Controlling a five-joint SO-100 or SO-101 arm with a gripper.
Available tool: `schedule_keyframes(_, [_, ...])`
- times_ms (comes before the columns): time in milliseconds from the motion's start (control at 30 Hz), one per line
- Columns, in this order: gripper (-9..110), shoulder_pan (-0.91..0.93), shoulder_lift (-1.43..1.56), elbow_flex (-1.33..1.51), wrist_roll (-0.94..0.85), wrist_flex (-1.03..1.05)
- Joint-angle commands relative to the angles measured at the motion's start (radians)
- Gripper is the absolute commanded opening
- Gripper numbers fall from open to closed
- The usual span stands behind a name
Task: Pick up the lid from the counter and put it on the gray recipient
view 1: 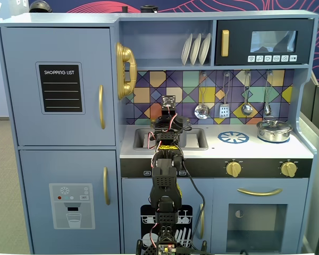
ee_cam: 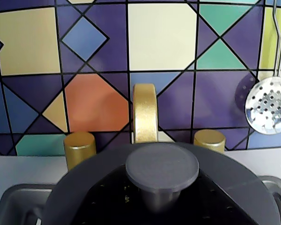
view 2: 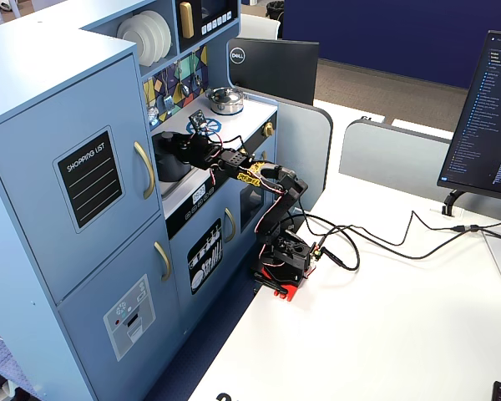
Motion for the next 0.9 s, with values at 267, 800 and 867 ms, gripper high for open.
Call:
schedule_keyframes(267, [0,-0.006,0.097,-0.048,-0.041,0.115])
schedule_keyframes(800, [38,0.041,0.33,-0.048,-0.014,0.382])
schedule_keyframes(867, [35,0.034,0.437,-0.058,-0.006,0.54])
